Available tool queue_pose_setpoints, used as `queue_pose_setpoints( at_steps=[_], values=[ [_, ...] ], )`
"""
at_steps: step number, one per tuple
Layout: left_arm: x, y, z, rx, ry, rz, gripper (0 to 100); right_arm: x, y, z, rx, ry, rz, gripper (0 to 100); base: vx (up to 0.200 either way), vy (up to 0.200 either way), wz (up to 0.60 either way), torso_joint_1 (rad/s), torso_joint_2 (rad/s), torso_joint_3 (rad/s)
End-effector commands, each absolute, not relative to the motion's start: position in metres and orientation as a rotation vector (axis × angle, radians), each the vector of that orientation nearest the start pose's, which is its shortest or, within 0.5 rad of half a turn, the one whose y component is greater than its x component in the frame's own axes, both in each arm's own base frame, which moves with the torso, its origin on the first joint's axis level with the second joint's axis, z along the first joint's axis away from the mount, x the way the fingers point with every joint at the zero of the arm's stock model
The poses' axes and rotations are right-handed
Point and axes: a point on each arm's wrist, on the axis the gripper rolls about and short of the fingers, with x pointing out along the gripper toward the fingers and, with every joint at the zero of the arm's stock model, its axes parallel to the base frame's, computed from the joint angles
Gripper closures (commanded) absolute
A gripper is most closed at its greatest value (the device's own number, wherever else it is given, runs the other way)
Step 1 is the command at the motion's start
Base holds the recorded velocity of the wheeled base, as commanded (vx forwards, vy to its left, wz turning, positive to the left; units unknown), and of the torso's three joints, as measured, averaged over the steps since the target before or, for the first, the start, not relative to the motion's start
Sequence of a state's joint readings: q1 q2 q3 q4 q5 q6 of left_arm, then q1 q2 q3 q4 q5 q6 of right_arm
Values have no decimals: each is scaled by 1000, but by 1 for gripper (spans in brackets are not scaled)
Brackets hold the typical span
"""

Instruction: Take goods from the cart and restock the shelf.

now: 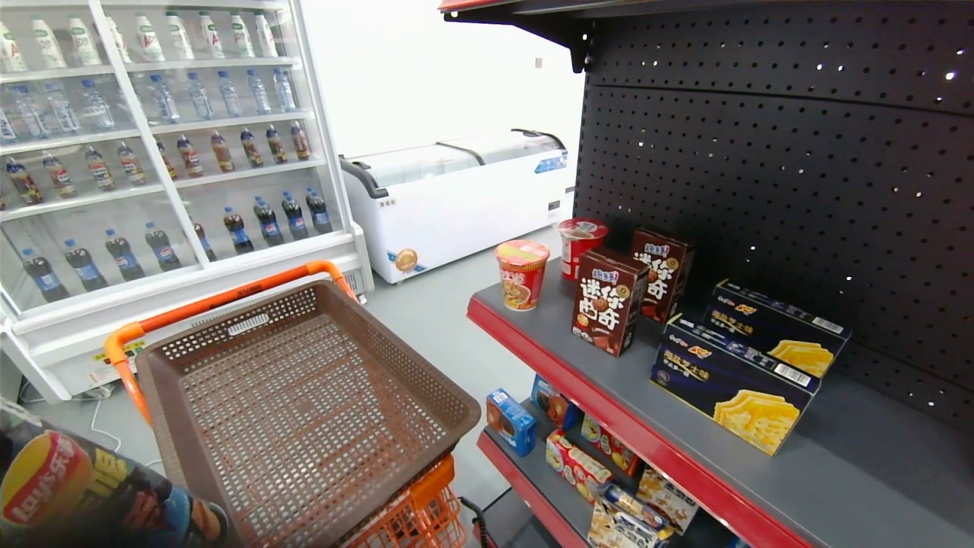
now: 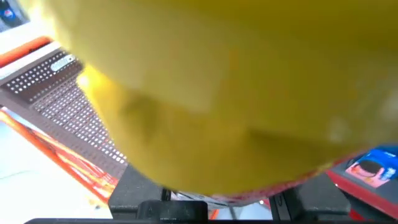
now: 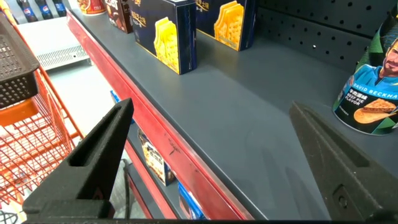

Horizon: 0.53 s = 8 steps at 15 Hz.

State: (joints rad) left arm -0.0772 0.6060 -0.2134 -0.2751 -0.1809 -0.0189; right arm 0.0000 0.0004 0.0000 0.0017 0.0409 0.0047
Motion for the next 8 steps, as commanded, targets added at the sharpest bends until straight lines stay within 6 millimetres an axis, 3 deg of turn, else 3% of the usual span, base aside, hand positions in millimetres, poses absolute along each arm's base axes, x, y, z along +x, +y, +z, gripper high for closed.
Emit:
queue_pose_setpoints(
  at_steps=[1, 5, 8],
  values=[
    [23, -6, 151, -34, 37, -268, 100, -23, 1, 75, 5, 2, 41, 0, 0, 0, 0, 0, 0, 0],
    [19, -5, 154, -31, 5, -219, 100, -23, 1, 75, 3, 3, 44, 0, 0, 0, 0, 0, 0, 0],
    [19, -4, 158, -27, -6, -206, 100, -23, 1, 75, 5, 2, 44, 0, 0, 0, -600, -2, 2, 4]
  ],
)
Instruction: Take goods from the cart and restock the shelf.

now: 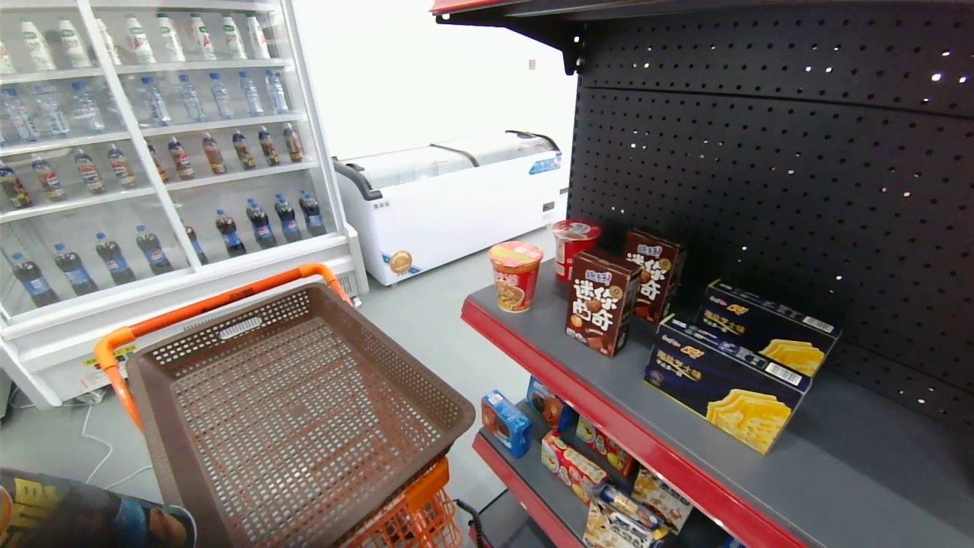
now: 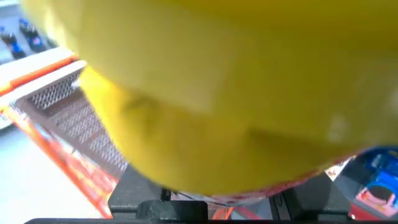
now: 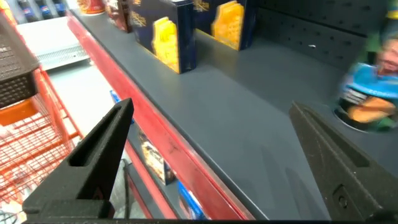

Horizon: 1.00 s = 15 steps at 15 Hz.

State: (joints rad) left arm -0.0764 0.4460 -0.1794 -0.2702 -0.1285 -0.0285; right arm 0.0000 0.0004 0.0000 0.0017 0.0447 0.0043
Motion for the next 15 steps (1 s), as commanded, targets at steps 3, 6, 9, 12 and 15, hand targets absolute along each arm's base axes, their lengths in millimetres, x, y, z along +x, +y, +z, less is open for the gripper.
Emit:
queue_pose_setpoints(
  at_steps=[3, 6, 9, 12, 15],
  values=[
    [20, -4, 157, -26, -2, -204, 100, -23, 1, 75, 5, 2, 44, 0, 0, 0, -600, -1, -1, 1],
    [20, -4, 154, -28, 9, -198, 100, -23, 1, 75, 5, 2, 44, 0, 0, 0, -600, -1, 2, 2],
    [21, -4, 154, -31, 12, -198, 100, -23, 1, 75, 5, 2, 44, 0, 0, 0, -600, 2, 6, 1],
    [21, -4, 152, -32, 19, -199, 100, -23, 1, 75, 5, 2, 44, 0, 0, 0, -600, 4, 2, 1],
    [21, -4, 152, -34, 20, -199, 100, -23, 1, 75, 5, 2, 44, 0, 0, 0, -600, 5, 1, 2]
  ],
)
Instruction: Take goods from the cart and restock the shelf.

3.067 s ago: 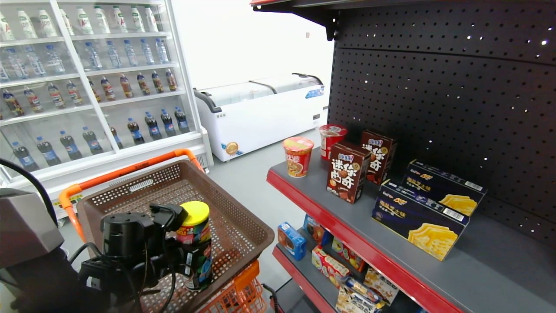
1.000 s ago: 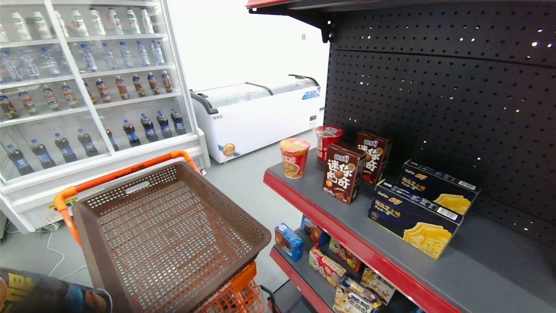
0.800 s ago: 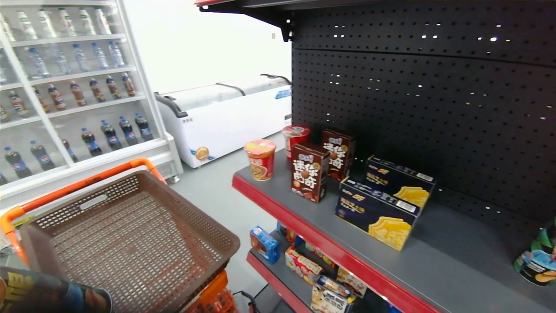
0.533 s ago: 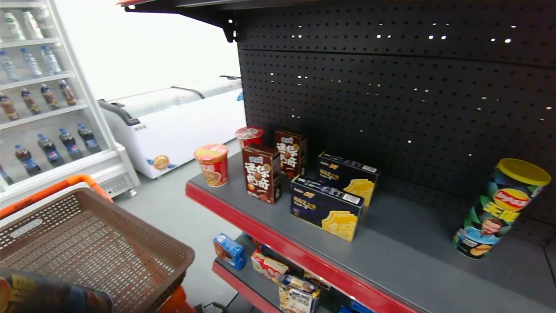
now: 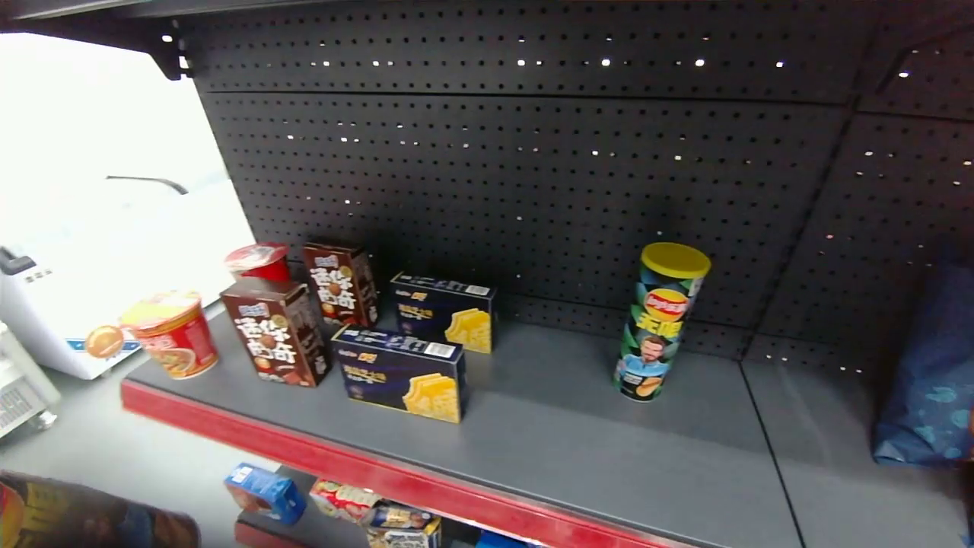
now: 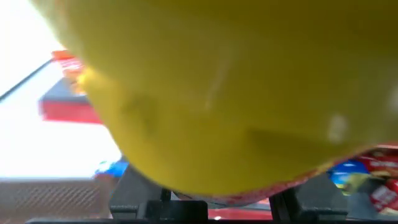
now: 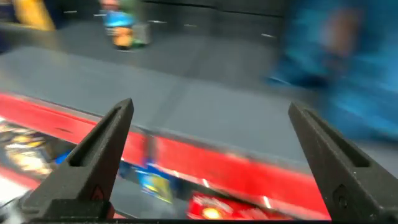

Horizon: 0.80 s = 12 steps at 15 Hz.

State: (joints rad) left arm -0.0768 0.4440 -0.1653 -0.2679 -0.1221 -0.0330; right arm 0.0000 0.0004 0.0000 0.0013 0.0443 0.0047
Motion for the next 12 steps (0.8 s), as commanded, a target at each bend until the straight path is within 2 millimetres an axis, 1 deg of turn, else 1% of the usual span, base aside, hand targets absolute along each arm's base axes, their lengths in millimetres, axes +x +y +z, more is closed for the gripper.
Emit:
queue_pose_setpoints(
  at_steps=[1, 5, 10, 12],
  values=[
    [21, -4, 152, -32, 20, -199, 100, -23, 1, 75, 5, 2, 44, 0, 0, 0, -600, -2, 2, 2],
    [20, -4, 152, -34, 16, -196, 100, -23, 1, 75, 5, 2, 44, 0, 0, 0, -600, 0, 5, 1],
    [20, -4, 156, -34, 5, -192, 100, -23, 1, 75, 5, 2, 43, 0, 0, 0, 0, 0, 0, 0],
    [20, -3, 159, -34, -6, -164, 100, -23, 1, 75, 5, 2, 43, 0, 0, 0, 0, 0, 0, 0]
  ],
)
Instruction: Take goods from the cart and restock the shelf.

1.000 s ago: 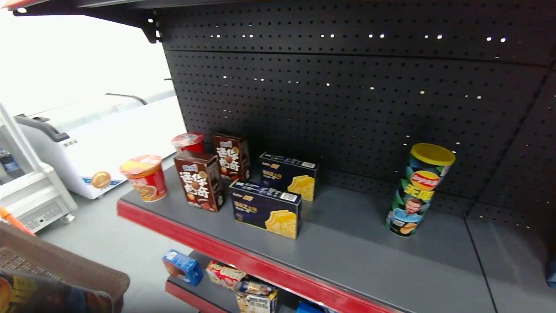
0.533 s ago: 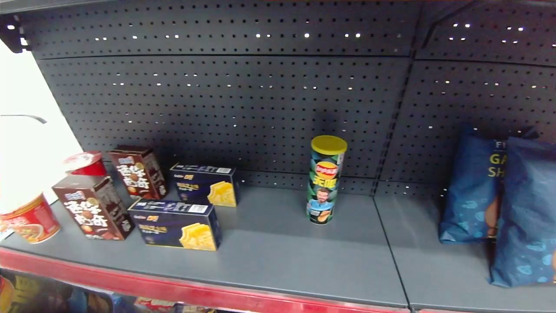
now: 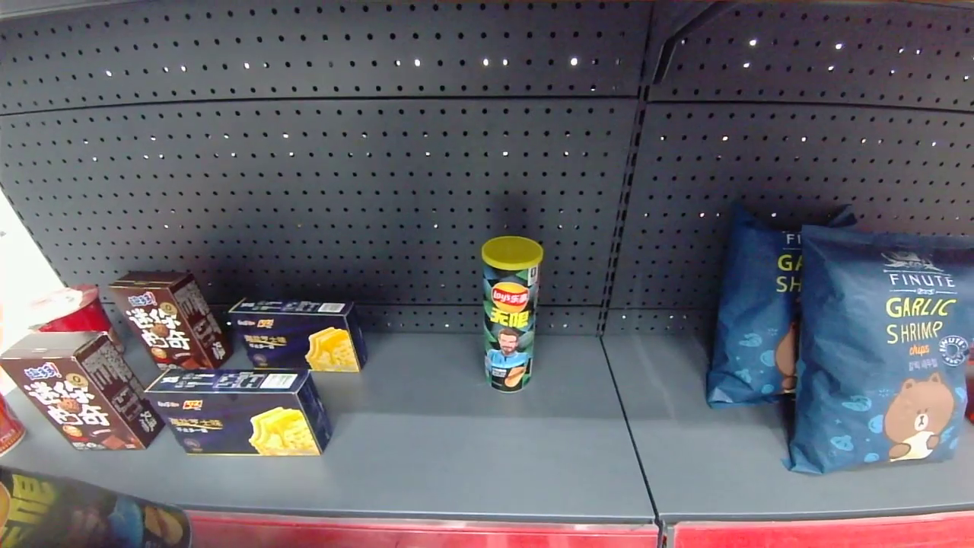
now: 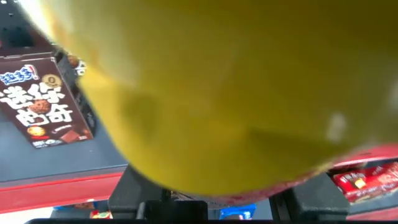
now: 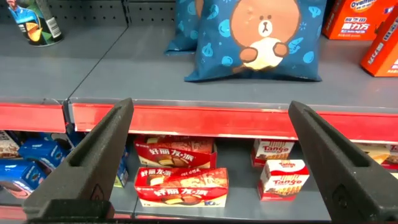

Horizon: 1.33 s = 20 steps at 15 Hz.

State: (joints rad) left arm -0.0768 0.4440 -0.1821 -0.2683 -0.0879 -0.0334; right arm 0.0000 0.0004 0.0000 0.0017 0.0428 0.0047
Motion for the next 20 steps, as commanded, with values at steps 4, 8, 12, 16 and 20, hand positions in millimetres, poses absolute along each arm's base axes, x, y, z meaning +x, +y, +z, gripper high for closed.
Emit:
queue_pose_setpoints(
  at_steps=[4, 8, 12, 16, 20],
  values=[
    [19, -3, 152, -34, 10, -156, 100, -23, 1, 75, 2, 3, 41, 0, 0, 0, 0, 0, 0, 0],
    [17, -3, 154, -34, -8, -147, 100, -23, 1, 75, 3, 2, 41, 0, 0, 0, 0, 0, 0, 0],
    [15, -2, 173, -33, -32, -105, 100, -20, 1, 90, -44, 19, 31, 0, 0, 0, 0, 0, 0, 0],
    [12, -2, 177, -30, 23, -124, 100, 54, 13, 208, -29, 72, 346, 0, 0, 0, 0, 0, 0, 0],
    [9, -1, 178, -31, 5, -112, 100, 99, 41, 238, -32, 80, 605, 0, 0, 0, 0, 0, 0, 0]
  ],
)
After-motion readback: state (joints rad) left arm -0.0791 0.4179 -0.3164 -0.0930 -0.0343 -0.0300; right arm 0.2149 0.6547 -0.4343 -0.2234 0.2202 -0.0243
